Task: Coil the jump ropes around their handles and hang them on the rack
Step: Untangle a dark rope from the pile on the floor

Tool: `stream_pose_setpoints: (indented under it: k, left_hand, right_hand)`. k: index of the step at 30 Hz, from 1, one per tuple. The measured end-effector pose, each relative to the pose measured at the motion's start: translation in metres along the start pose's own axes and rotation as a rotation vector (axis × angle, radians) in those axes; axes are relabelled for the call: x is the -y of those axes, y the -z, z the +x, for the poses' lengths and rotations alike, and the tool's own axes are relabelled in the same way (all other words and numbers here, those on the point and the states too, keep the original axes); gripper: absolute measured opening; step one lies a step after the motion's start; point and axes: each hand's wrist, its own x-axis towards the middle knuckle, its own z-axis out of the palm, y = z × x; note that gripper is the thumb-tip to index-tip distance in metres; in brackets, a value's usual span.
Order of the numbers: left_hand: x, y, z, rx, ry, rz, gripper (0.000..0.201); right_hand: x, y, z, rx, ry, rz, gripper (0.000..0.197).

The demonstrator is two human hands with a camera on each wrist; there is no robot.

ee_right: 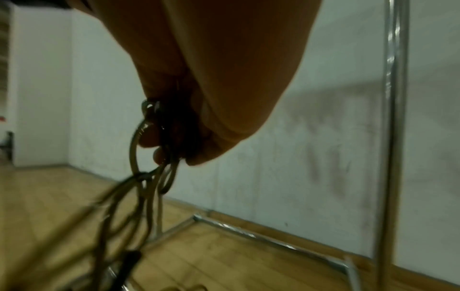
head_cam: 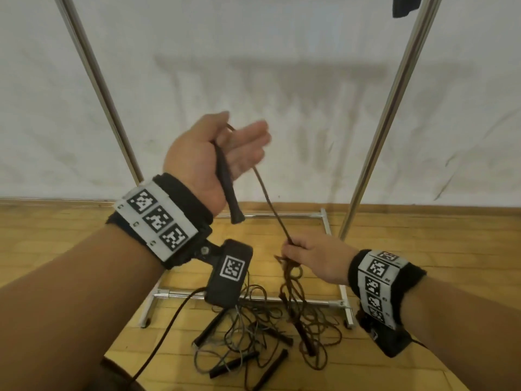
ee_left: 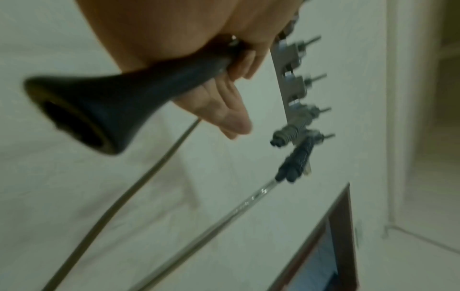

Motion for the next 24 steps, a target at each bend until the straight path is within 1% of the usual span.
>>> stream_pose_setpoints:
  k: [2,4,5,6,7,8,9,10,12,13,15,18,20,22,24]
  left_hand:
    - [-0.011,0.007,0.003,-0.096,-0.1,-0.056,0.033]
    - [-0.013,0.013,0.005,-0.161,-0.175,0.007,0.03]
    - [-0.01,0.016,0.005,-0.177,-0.214,0.087,0.025]
    - [-0.006,0.018,0.006,-0.188,-0.263,0.25,0.022]
    - [0.001,0.022,0.005,-0.182,-0.317,0.503,0.024]
    - [0.009,0.024,0.003,-0.146,-0.351,0.782,0.031]
    - [0.02,0.027,0.001,-0.06,-0.349,1.021,0.037]
    - [0.03,0.028,-0.002,0.071,-0.309,1.205,0.038]
    - [0.051,0.03,-0.005,0.333,-0.236,1.486,0.035]
    - [0.06,0.03,-0.007,0.406,-0.2,1.559,0.032]
    - [0.067,0.028,-0.007,0.469,-0.139,1.578,0.03]
    - [0.066,0.023,-0.009,0.54,-0.069,1.513,0.027]
    - [0.063,0.02,-0.008,0.572,-0.07,1.493,0.027]
    - [0.061,0.019,-0.005,0.618,-0.107,1.595,0.029]
    - [0.061,0.017,-0.002,0.646,-0.096,1.738,0.032]
  right_hand:
    - [-0.009,0.006,-0.001,0.007,-0.058,-0.063,0.026]
    - [-0.014,0.011,0.0,0.044,-0.105,-0.134,0.024]
    - [-0.015,0.012,0.001,0.066,-0.129,-0.17,0.023]
    - [-0.015,0.012,0.003,0.084,-0.148,-0.199,0.023]
    - [-0.013,0.013,0.004,0.093,-0.157,-0.215,0.023]
    - [-0.008,0.014,0.004,0.092,-0.155,-0.214,0.024]
    - [-0.002,0.016,0.004,0.077,-0.138,-0.194,0.023]
    - [0.005,0.018,0.003,0.055,-0.109,-0.166,0.023]
    - [0.021,0.026,0.0,0.016,-0.038,-0.122,0.023]
    - [0.027,0.029,-0.001,0.012,-0.009,-0.119,0.024]
    - [0.034,0.035,-0.004,0.02,0.026,-0.131,0.027]
    - [0.035,0.042,-0.008,0.027,0.033,-0.118,0.027]
    - [0.033,0.046,-0.01,0.034,0.027,-0.114,0.026]
    - [0.031,0.05,-0.012,0.018,0.021,-0.121,0.026]
    - [0.029,0.053,-0.014,-0.016,0.015,-0.118,0.024]
